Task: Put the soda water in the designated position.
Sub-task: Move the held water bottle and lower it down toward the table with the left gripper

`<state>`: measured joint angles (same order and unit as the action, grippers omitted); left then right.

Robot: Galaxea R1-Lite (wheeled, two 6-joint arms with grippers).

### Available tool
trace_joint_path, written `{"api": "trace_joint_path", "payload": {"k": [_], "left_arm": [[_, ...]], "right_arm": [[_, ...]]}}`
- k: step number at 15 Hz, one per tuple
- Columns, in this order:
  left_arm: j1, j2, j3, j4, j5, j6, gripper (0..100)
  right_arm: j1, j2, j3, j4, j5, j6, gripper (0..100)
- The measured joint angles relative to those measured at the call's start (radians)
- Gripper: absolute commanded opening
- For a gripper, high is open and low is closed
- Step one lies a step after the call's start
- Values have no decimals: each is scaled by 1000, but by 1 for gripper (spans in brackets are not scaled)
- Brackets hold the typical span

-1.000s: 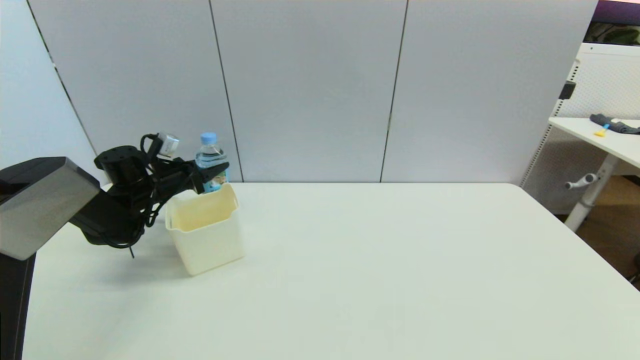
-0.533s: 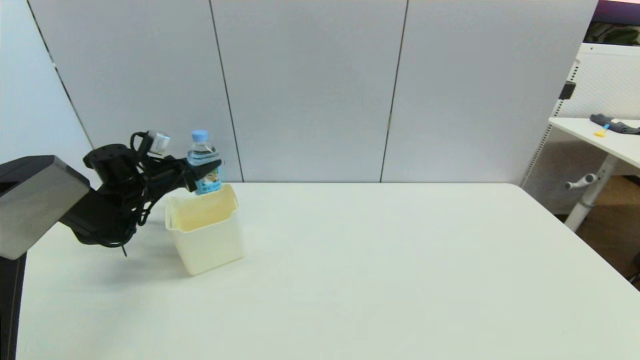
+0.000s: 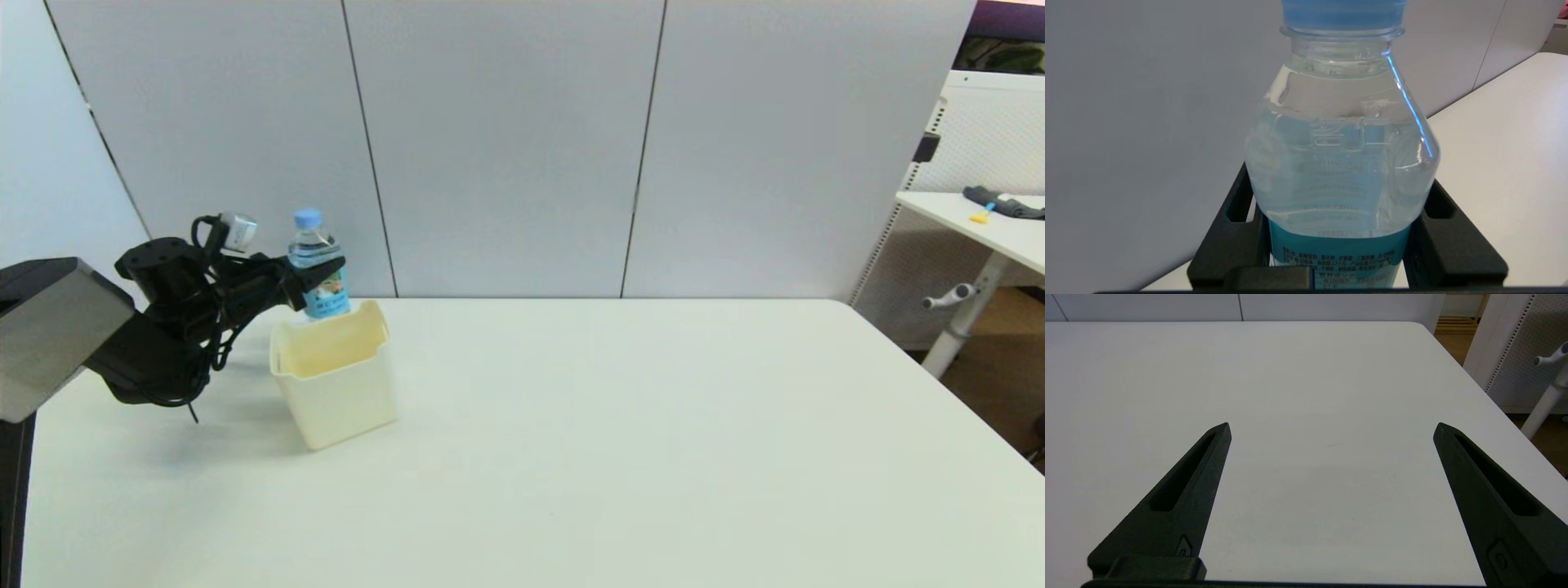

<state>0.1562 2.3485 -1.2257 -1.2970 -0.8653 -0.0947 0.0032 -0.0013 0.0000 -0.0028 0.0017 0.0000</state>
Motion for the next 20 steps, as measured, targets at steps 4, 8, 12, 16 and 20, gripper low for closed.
{"api": "trace_joint_path", "payload": {"k": [4,8,12,16,20], "left_arm": [[-8,29,0,-12,-6,-1,0],[-29,50,-3,-22,-4,-5,0],[-61,56,-3,-23,-4,-9,0],[-71,57,-3,-29,-4,-8,0],[-72,57,-2,-31,-4,-7,100]], "right_arm": [[0,0,0,0,0,0,100],[0,0,0,0,0,0,100],[0,0,0,0,0,0,100],[0,0,0,0,0,0,100],[0,0,0,0,0,-1,100]]}}
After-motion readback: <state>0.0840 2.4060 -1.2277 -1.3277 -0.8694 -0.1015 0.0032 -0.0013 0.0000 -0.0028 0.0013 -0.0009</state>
